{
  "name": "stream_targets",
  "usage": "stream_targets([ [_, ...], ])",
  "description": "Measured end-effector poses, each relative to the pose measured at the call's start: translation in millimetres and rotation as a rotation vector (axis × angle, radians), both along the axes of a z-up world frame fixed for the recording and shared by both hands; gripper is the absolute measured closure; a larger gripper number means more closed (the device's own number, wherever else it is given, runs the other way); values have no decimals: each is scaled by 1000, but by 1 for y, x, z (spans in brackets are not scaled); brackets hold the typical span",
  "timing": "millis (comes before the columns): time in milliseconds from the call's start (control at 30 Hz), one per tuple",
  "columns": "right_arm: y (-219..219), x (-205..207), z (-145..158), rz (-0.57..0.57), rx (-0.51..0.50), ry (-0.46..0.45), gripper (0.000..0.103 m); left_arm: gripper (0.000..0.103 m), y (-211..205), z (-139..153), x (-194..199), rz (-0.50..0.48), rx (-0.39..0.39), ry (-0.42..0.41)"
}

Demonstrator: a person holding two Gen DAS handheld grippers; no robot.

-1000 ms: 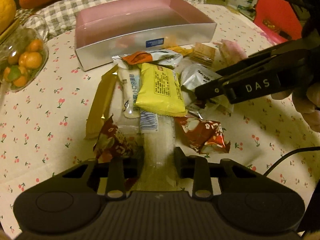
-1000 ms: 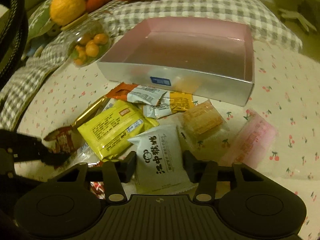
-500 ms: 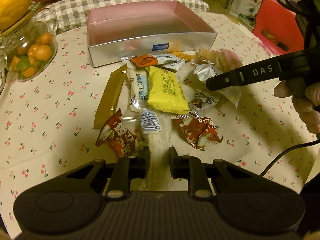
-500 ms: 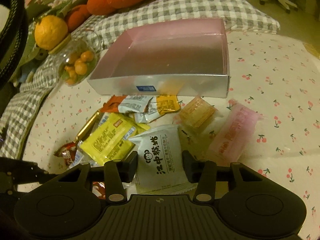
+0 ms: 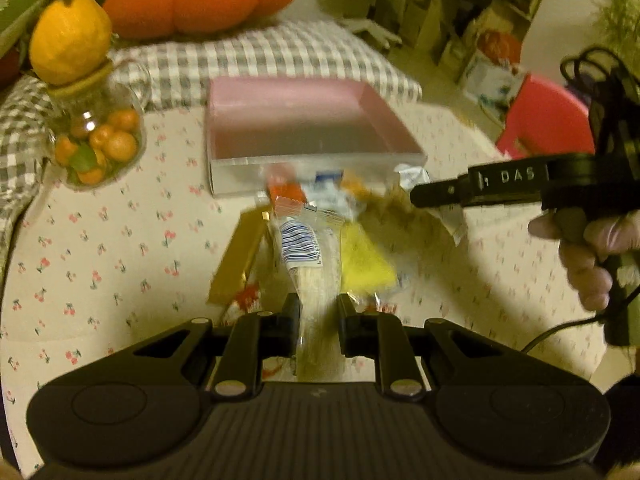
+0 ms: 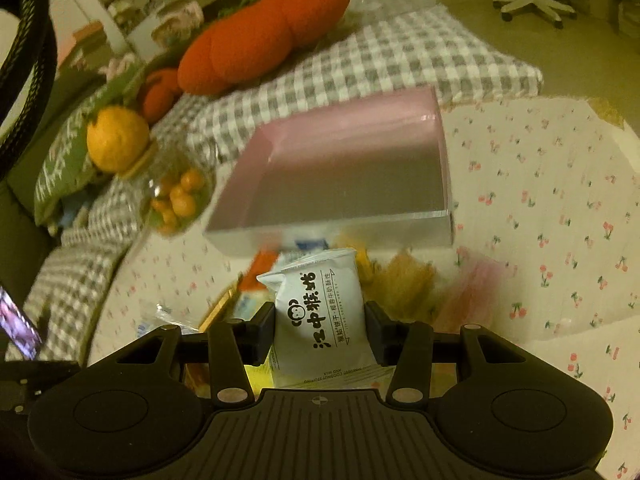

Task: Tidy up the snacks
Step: 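Carry both packets into the pink box and open both tools to release them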

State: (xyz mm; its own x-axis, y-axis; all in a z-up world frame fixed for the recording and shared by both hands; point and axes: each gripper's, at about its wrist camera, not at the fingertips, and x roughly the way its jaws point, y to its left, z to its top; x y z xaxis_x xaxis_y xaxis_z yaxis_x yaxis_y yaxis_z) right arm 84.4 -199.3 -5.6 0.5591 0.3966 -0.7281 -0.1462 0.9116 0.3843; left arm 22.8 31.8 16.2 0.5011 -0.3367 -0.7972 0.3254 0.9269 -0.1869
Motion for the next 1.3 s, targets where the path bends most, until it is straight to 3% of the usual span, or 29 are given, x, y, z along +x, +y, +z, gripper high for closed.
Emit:
stream_targets([
  [333, -11, 32, 13, -122, 94, -65, 57, 86, -13, 14, 45, 86, 1, -93],
  [567, -3, 60, 12, -147, 129, -121, 57, 86, -23, 12, 94, 125, 32, -120],
  [933, -6, 103, -16, -177, 47, -141, 57, 86, -38, -21, 165, 172, 72, -83],
  [1300, -5, 121, -31, -173, 11, -139, 56, 86, -45, -42, 181, 194, 154, -89],
])
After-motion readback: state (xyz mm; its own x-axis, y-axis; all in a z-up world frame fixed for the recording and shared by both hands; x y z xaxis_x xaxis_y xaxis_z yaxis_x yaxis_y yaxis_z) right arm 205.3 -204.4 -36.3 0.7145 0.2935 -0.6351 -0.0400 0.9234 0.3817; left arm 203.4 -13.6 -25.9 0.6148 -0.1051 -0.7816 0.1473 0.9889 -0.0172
